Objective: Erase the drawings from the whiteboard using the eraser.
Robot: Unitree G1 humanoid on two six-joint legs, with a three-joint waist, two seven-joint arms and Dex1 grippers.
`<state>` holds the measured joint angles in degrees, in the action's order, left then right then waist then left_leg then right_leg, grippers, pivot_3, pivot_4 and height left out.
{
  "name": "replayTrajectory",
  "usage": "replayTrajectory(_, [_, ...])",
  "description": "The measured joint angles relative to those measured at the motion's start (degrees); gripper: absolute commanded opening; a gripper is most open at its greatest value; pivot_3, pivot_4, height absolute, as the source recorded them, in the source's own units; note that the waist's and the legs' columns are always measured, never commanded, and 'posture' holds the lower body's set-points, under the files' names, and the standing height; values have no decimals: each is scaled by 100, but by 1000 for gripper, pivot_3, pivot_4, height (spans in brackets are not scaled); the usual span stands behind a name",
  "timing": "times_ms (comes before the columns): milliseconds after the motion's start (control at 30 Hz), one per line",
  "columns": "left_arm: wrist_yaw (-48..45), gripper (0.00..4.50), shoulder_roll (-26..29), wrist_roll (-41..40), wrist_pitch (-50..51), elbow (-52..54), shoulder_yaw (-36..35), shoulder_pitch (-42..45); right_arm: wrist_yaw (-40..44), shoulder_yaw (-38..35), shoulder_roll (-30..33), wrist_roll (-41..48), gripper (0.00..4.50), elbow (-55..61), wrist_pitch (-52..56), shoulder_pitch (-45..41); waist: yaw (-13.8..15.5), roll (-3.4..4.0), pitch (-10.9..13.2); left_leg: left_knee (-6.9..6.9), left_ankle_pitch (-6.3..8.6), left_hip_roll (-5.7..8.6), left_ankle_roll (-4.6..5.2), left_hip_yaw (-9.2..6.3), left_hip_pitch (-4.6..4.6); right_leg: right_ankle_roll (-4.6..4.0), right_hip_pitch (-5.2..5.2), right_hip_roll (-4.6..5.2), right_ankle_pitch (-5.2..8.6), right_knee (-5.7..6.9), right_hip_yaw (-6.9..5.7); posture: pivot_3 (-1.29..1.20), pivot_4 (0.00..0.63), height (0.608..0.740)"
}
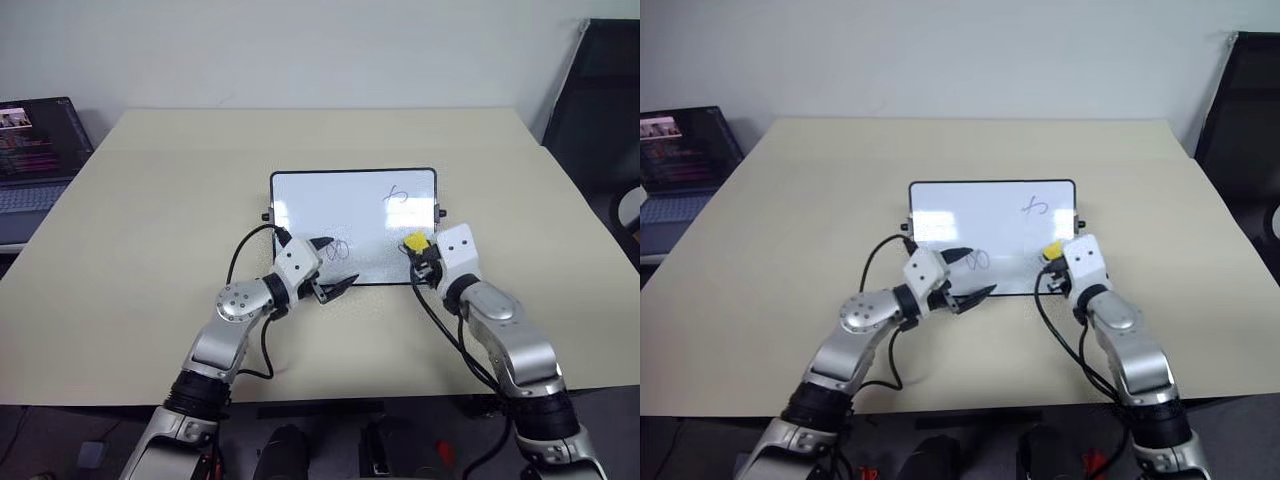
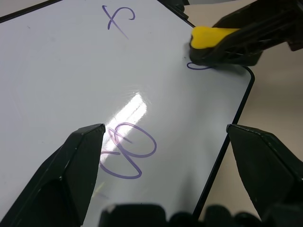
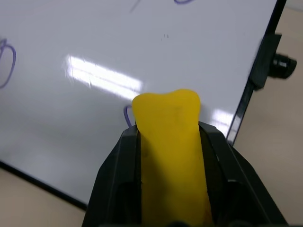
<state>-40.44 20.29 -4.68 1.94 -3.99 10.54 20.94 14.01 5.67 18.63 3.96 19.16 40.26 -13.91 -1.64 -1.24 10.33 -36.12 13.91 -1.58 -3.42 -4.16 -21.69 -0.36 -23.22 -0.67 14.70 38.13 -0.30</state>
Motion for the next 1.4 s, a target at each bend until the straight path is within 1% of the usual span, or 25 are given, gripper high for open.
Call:
replayTrajectory(167, [3,4500,3,1,0,7,-4,-27,108,-14,132,10,1228,279,368,271,-11,0,0,-1,-3,0,4,3,2,3,1,-1,-6,1,3,0,150,740])
replayTrajectory(333, [8,4500,3,2,-4,7,-4,-32,149,-86,142,34,1228,369,509,292,-6,-1,0,-1,-4,0,5,3,2,4,1,-1,-7,-4,1,0,150,740])
replayTrajectory(600, [7,4500,-30,9,-118,-5,-12,16,73,-94,-175,0,1228,78,-188,-222,-13,-1,2,4,-4,-1,5,4,-5,6,-7,-3,-8,-10,1,0,150,740])
replayTrajectory(733, [7,4500,-28,34,-120,-17,-12,16,87,-65,-375,7,1228,-164,-340,-306,-7,0,2,4,-3,0,5,7,-13,5,-11,-2,-9,-16,8,0,150,740])
replayTrajectory(867, [7,4500,-23,40,-132,-17,-13,15,103,144,-448,-69,1228,-509,-433,-544,-7,0,3,3,-4,0,5,7,-8,5,-11,-2,-9,-9,8,0,150,740])
replayTrajectory(1100, [82,4500,1,49,-135,-15,-81,5,212,450,-317,-336,1228,-783,-464,-868,-20,0,2,1,-4,-1,6,9,1,4,-9,-3,-11,0,12,0,150,740])
replayTrajectory(1233, [137,4500,25,50,-118,25,-109,-81,368,594,32,-499,1228,-746,-464,-883,-5,-1,1,0,-5,0,7,9,6,4,-2,-3,-12,-2,11,0,150,740])
replayTrajectory(1333, [165,4500,39,50,-109,52,-133,-140,455,590,216,-520,1228,-616,-446,-748,26,-5,-1,-1,-5,0,7,5,2,4,-1,-2,-12,-6,6,0,150,740])
replayTrajectory(1400, [190,4500,56,50,-104,118,-148,-186,510,559,413,-520,1228,-425,-412,-471,45,-7,-2,-1,-5,1,7,5,-1,4,-1,0,-12,-10,6,0,150,740])
